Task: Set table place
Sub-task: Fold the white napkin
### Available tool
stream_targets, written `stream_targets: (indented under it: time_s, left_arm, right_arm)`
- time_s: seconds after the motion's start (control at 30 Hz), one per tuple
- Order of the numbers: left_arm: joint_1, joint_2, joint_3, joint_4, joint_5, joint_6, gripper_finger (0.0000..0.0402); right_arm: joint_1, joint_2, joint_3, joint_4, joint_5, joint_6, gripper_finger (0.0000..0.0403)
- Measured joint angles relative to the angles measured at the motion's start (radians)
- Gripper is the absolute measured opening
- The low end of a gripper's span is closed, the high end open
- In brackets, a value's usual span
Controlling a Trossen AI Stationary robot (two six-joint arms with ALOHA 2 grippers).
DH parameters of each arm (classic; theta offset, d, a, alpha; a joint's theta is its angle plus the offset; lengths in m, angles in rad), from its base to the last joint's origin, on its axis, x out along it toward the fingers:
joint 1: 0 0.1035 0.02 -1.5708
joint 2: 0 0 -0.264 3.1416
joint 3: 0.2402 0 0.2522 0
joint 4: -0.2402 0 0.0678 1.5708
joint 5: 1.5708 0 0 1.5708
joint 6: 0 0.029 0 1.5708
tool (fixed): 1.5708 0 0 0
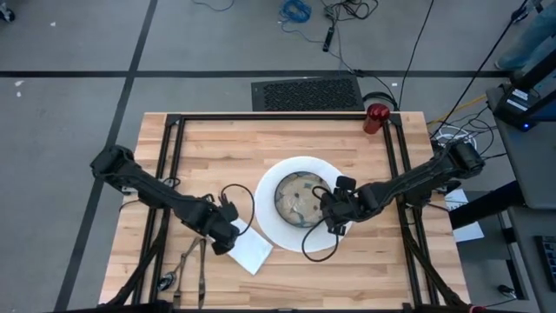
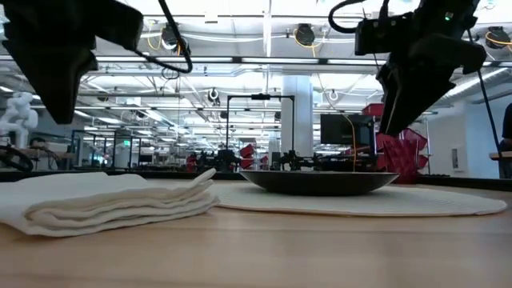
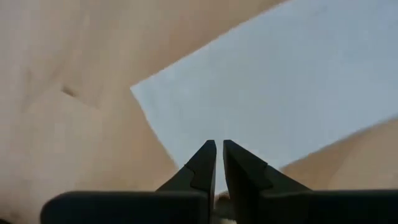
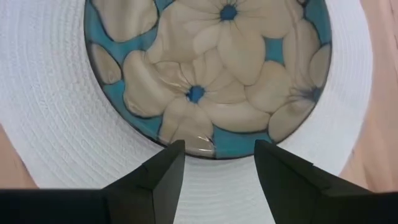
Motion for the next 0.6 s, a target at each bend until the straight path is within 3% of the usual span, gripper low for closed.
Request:
stream_targets:
  time_s: [0.33, 0.47, 0.6]
  left_arm:
    - [0.018, -0.005, -0.26, 0.39, 0.133, -0.134, 0.0018]
    - [0.039, -0.006, -0.315, 0.358, 0.121, -0.135, 0.0018]
    - [0.092, -0.01, -0.339, 0.29, 0.041, -0.027, 0.0018]
  right_arm:
    - [0.0, 0.001, -0.042, 0.097, -0.004, -0.002, 0.0183]
    - [0.0, 0.001, -0.042, 0.123, -0.001, -0.033, 0.0183]
    - [-0.004, 0.0, -0.042, 0.165, -0.001, -0.06, 0.0183]
